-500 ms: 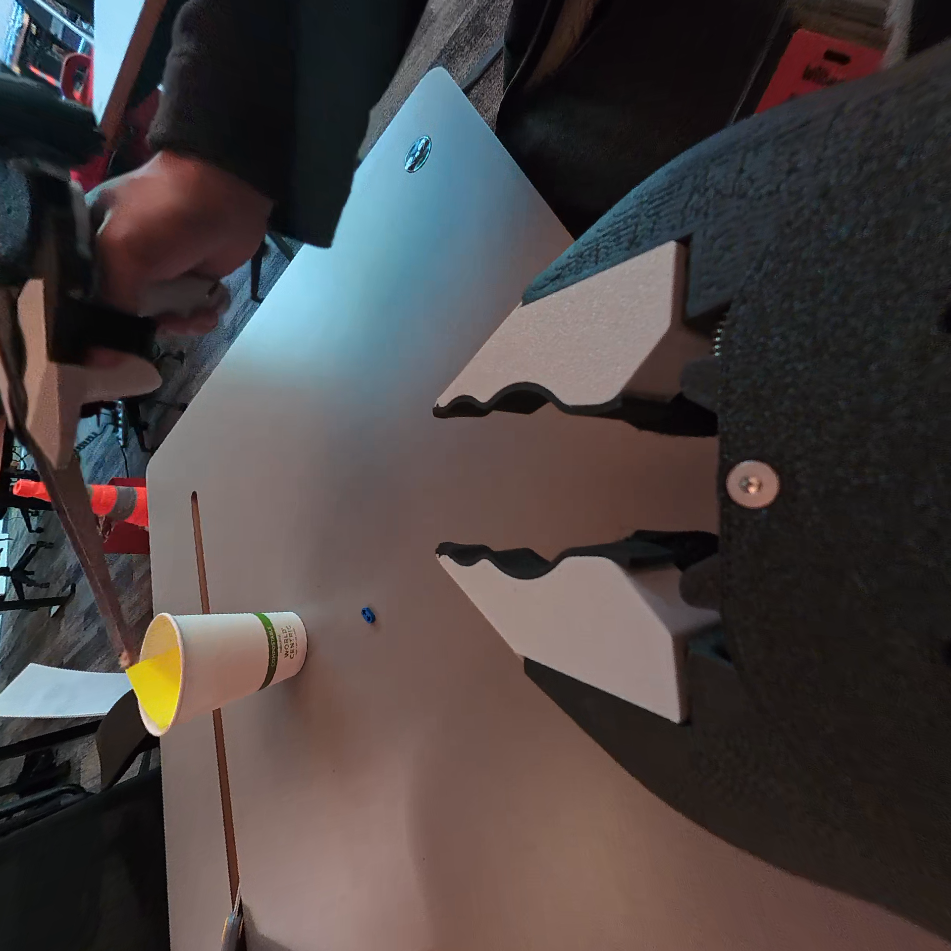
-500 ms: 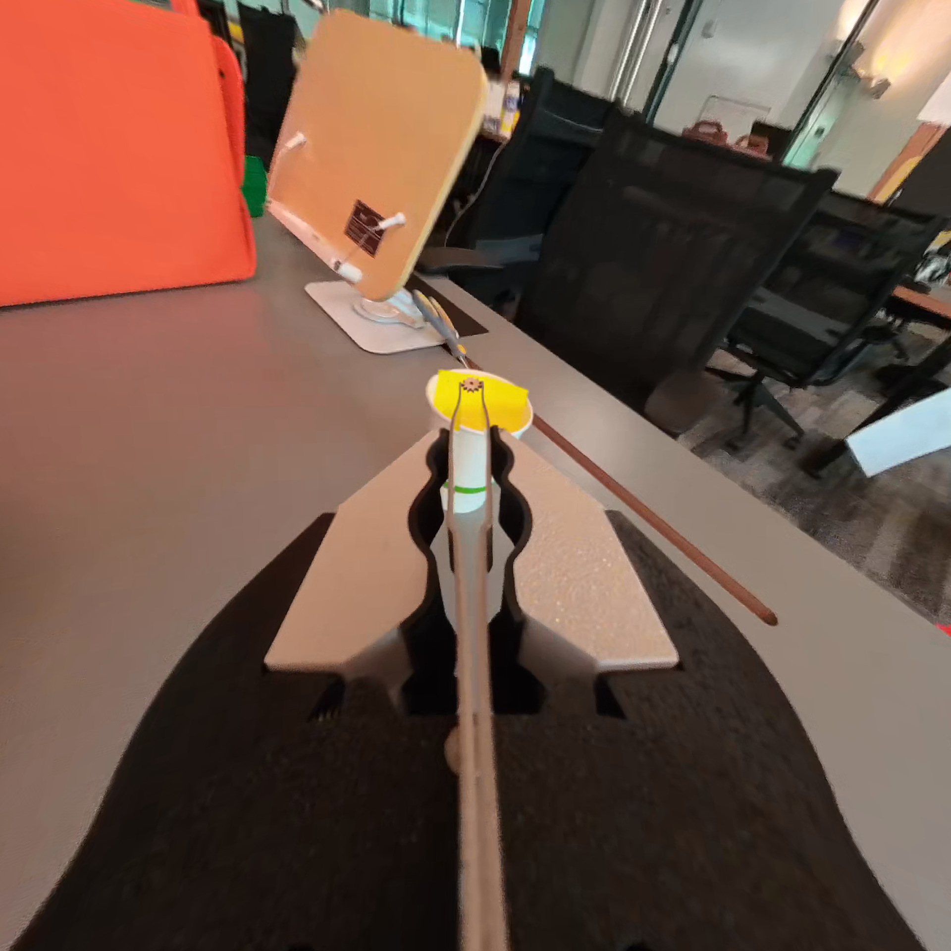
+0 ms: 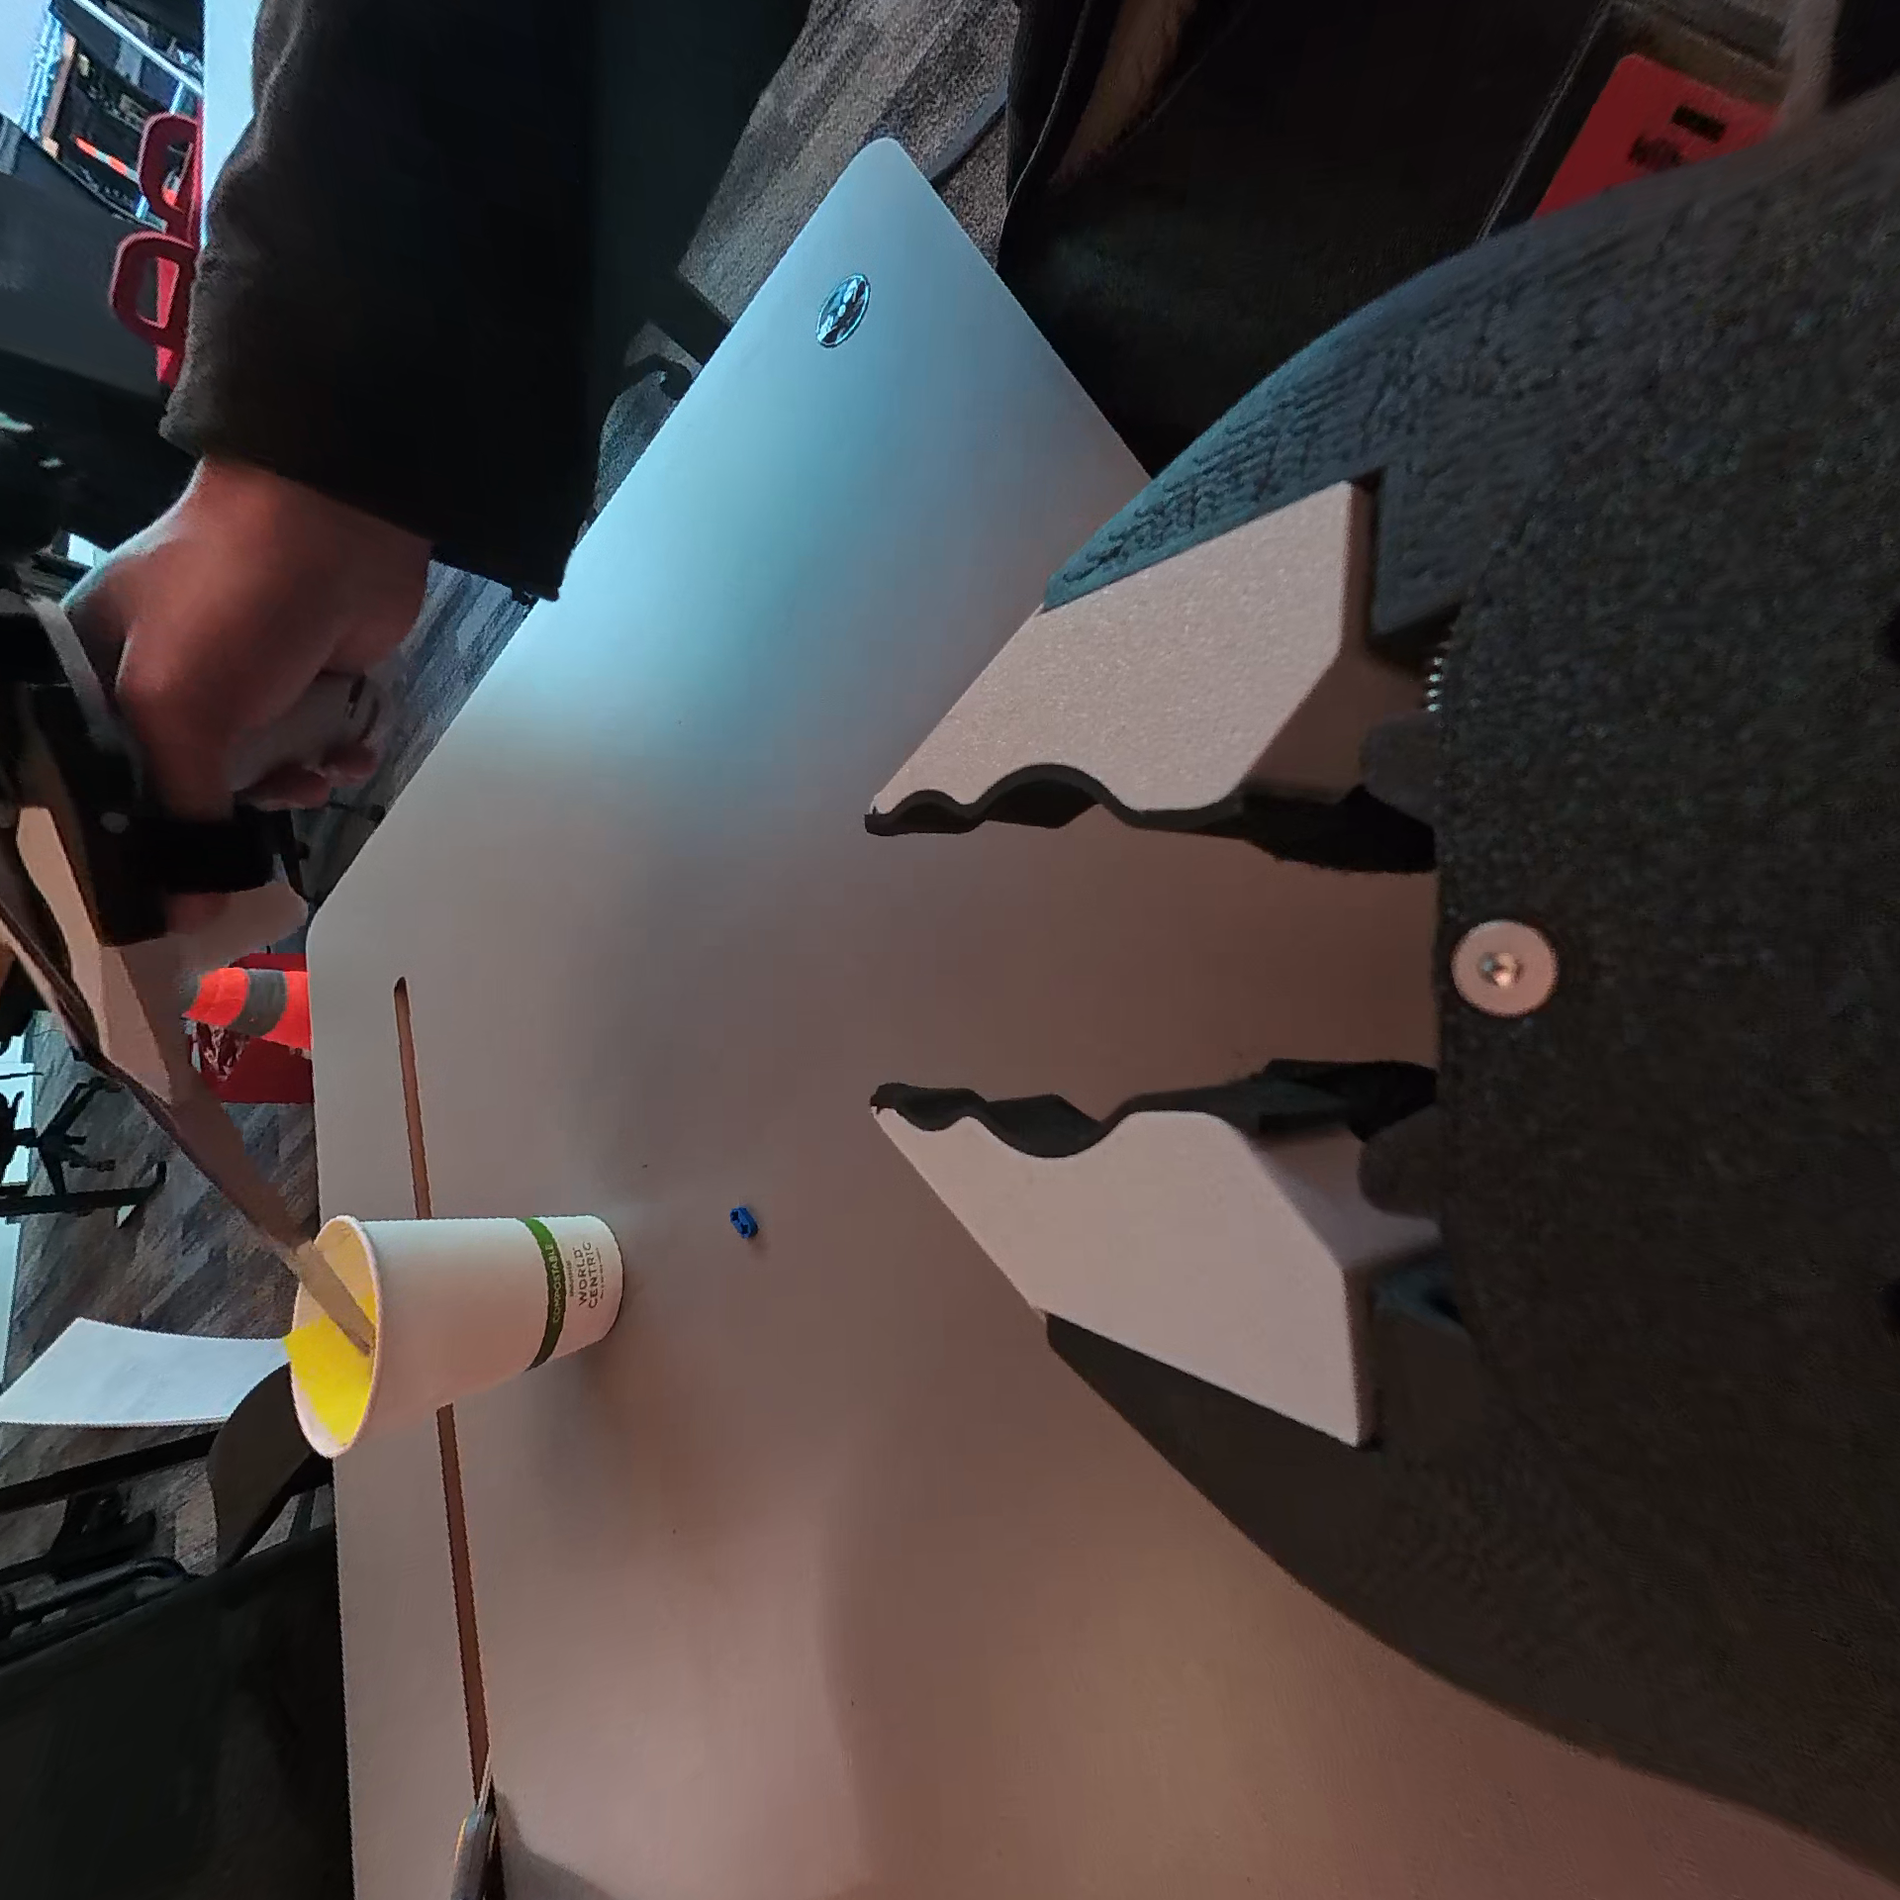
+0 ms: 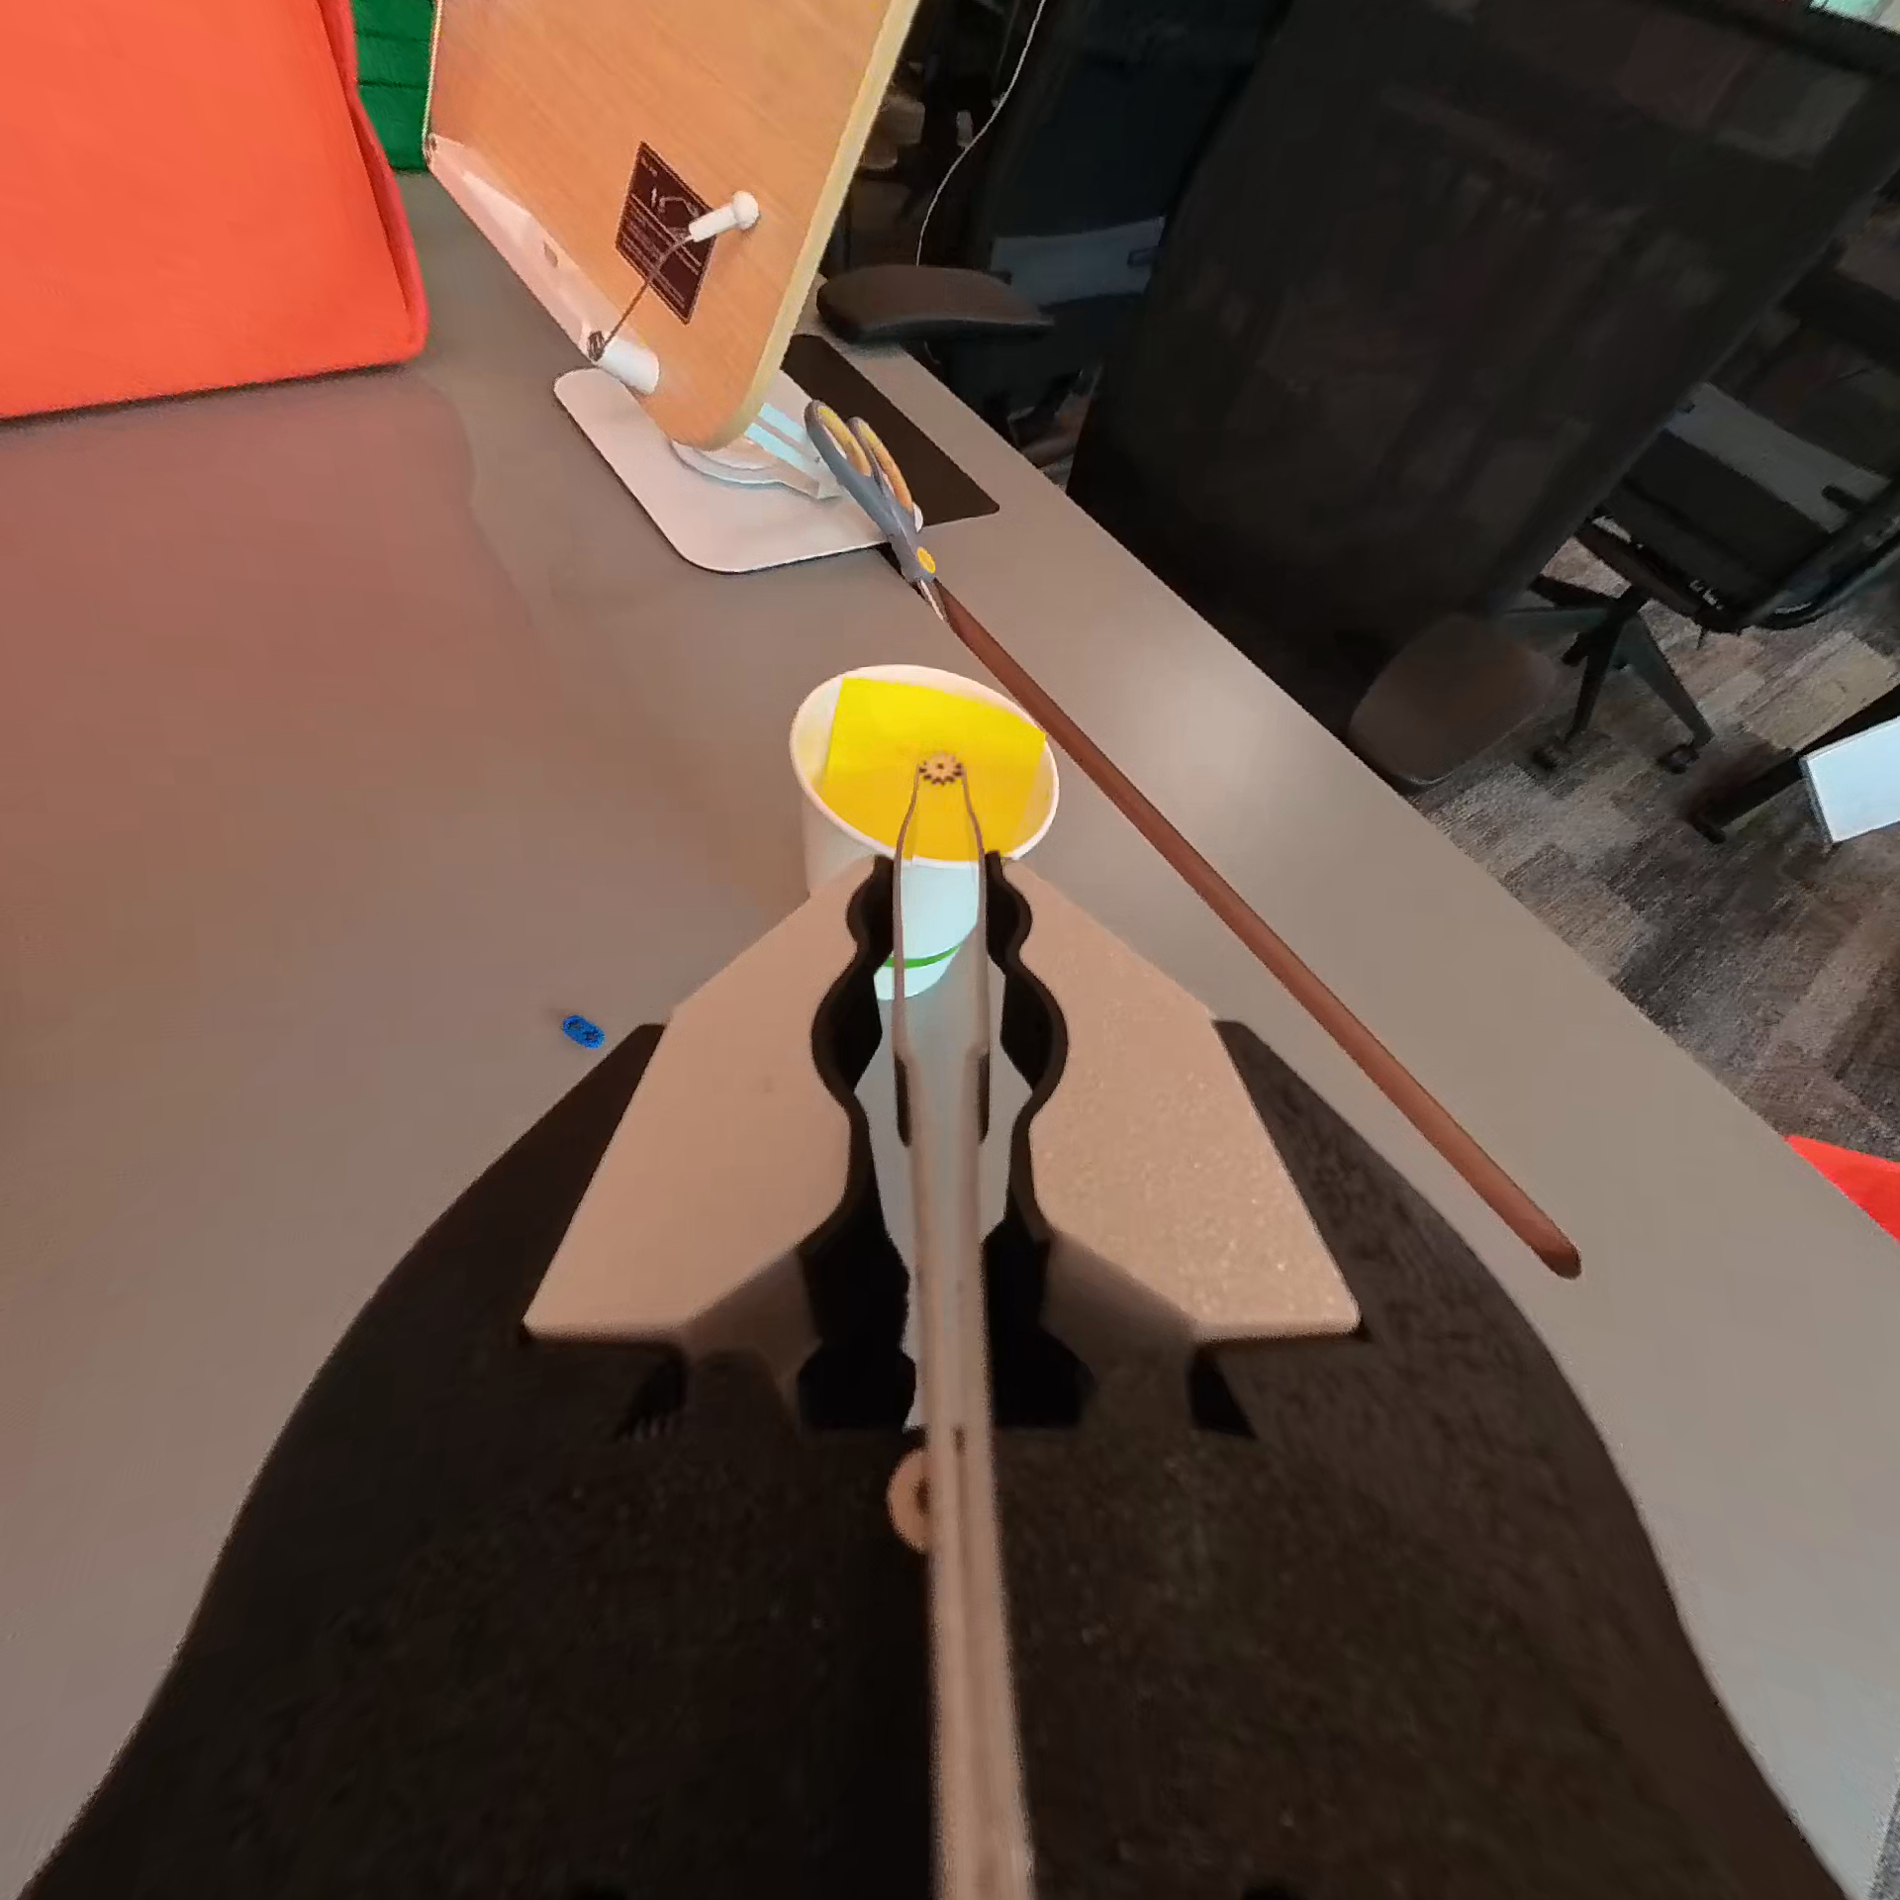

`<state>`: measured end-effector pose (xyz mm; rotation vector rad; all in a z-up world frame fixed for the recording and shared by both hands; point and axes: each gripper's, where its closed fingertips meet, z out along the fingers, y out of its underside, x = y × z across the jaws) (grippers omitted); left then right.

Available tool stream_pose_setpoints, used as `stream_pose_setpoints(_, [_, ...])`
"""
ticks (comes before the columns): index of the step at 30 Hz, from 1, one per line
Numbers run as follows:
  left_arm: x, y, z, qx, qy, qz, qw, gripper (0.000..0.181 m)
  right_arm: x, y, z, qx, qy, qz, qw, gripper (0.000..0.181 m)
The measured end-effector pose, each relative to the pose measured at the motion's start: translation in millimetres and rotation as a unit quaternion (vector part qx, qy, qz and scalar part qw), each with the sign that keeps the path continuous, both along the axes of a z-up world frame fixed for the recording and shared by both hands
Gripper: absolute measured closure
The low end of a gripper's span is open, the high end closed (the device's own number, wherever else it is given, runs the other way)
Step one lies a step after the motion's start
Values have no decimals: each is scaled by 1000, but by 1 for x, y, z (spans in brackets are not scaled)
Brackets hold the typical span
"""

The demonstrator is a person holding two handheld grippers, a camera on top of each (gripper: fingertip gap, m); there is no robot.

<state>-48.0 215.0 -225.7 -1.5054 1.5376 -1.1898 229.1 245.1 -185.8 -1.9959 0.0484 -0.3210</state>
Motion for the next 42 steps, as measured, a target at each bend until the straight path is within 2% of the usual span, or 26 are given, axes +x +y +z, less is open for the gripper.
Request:
stream_pose_setpoints(10, [0,-2,0,1,0,-2,1000,131,4,-6,2,4,23,-17,1000,163])
stream_pose_setpoints(13, [1,-2,0,2,0,-1,1000,132,0,-10,11,16,18,-12,1000,163])
stream_pose_setpoints(17, [1,-2,0,3,1,-1,1000,131,-23,-25,39,51,3,16,999,163])
stream_pose_setpoints(19, [0,-1,0,4,0,-1,1000,131,-42,-38,44,62,-5,35,997,163])
stream_pose_setpoints(21, [0,-2,0,3,1,-2,1000,131,-64,-52,35,66,13,58,996,163])
stream_pose_setpoints(25, [1,-4,-1,2,2,-4,1000,131,-93,-69,-13,73,64,58,994,164])
stream_pose_setpoints(30, [0,-6,0,9,2,-6,1000,131,-117,-72,-68,36,30,67,997,163])
stream_pose_setpoints(35, [-1,-5,0,15,1,-4,1000,132,-114,-70,-86,20,40,46,998,163])
stream_pose_setpoints(42, [0,-6,-1,19,2,-6,1000,132,-114,-67,-89,37,64,44,996,163])
